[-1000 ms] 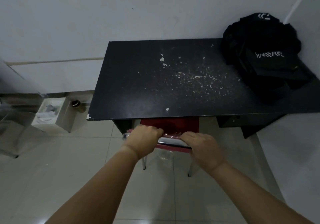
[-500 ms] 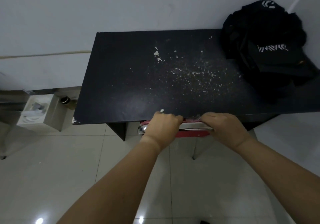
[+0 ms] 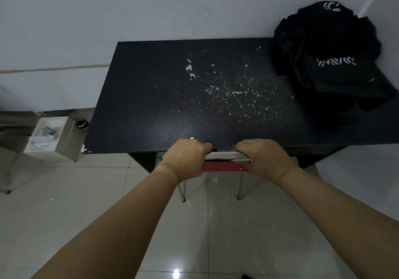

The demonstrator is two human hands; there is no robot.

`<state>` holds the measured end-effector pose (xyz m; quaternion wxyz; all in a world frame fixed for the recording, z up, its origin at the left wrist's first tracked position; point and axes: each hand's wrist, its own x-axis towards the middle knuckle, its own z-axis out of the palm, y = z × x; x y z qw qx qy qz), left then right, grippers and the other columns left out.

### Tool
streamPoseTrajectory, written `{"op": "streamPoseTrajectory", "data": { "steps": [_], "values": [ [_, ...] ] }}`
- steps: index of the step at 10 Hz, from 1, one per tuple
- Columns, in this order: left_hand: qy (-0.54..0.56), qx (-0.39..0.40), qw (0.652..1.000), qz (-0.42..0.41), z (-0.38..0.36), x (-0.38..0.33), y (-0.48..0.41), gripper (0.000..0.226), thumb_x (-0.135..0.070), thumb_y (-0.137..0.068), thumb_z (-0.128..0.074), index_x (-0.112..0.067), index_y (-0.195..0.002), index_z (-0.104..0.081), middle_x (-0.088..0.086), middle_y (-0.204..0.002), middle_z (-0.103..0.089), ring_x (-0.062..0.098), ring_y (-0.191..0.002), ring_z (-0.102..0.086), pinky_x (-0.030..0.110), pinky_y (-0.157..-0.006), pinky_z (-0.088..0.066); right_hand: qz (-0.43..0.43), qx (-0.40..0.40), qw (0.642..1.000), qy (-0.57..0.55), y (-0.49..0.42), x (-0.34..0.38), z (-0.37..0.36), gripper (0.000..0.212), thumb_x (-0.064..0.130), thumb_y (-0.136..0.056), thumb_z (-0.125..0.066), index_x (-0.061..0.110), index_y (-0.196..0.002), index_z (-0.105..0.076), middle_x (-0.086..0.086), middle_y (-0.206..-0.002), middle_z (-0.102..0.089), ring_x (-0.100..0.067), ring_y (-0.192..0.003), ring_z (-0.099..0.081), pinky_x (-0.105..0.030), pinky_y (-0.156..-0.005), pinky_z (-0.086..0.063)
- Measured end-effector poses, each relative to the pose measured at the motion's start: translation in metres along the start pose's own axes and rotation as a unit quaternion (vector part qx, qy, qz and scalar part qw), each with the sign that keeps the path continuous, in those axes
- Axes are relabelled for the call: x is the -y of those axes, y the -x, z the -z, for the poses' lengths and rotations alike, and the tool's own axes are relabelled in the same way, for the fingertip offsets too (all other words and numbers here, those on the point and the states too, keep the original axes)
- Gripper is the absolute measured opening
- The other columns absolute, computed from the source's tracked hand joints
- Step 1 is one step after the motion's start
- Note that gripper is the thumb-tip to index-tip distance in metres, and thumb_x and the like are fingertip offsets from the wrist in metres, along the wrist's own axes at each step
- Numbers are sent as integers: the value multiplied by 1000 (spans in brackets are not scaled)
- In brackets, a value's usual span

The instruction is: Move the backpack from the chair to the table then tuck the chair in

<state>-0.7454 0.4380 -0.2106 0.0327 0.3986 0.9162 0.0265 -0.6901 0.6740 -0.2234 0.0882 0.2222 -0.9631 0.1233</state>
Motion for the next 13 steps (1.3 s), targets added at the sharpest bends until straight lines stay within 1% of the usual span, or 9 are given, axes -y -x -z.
{"op": "streamPoseTrajectory", "data": {
  "steps": [1,2,4,5,6,7,8,10,13],
  "values": [
    [-1,5,1000,11,3,-3,-1,19,-30,-81,-62,-29,-100,-63,-5,-84,-70,18,-67,-63,28,-61,-47,10,-2,1000,-1,0,-2,1,23,30,-73,-80,17,-81,-63,-1,-71,-64,-24,-56,-59,-32,-48,-47],
    [-43,15,998,39,8,-13,4,15,-31,-85,-59,-30,-100,-60,-7,-85,-70,18,-70,-64,30,-69,-43,-22,23,999,30,4,5,1,23,34,-75,-76,20,-87,-61,1,-75,-64,-24,-63,-61,-31,-50,-42],
    [-121,63,966,219,18,-53,12,26,-24,-81,-66,-23,-105,-56,-3,-97,-68,23,-87,-65,38,-82,-42,-165,75,980,84,9,30,6,23,18,-79,-74,20,-90,-55,-1,-86,-61,-24,-77,-60,-31,-57,-32],
    [-81,80,968,226,24,-74,29,47,-30,-80,-64,-20,-124,-50,4,-122,-61,28,-112,-58,46,-99,-41,-210,118,967,84,17,49,22,38,23,-82,-69,19,-115,-51,-6,-110,-60,-28,-100,-58,-38,-72,-43],
    [-41,75,971,224,34,-89,52,68,-31,-85,-58,-15,-145,-31,10,-151,-38,33,-138,-36,52,-113,-30,-241,165,956,32,35,66,39,73,27,-83,-70,19,-145,-31,-11,-144,-42,-32,-132,-39,-45,-100,-41],
    [-2,61,973,224,46,-98,73,57,-36,-90,-51,-16,-142,-39,7,-150,-41,29,-137,-39,48,-112,-31,-263,221,939,-13,51,82,61,87,29,-88,-65,20,-155,-10,-14,-162,-9,-35,-147,-11,-50,-114,-28],
    [17,35,977,208,65,-111,105,42,-37,-95,-41,-16,-130,-53,4,-135,-58,23,-127,-49,43,-110,-34,-291,263,920,-18,66,112,86,89,38,-86,-63,21,-155,-9,-16,-162,-6,-36,-147,-10,-55,-115,-23],
    [20,2,983,181,117,-125,181,40,-34,-100,-31,-14,-122,-58,5,-128,-62,24,-119,-55,45,-106,-36,-323,225,919,-9,95,195,133,88,45,-83,-64,26,-153,-16,-12,-160,-14,-34,-146,-15,-58,-114,-27],
    [-11,2,986,167,183,-135,224,48,-38,-102,-26,-13,-135,-51,8,-140,-53,29,-128,-47,48,-112,-30,-345,183,920,27,113,254,212,88,34,-86,-63,27,-156,-9,-12,-164,-1,-34,-149,-6,-57,-117,-21]
  ]
}}
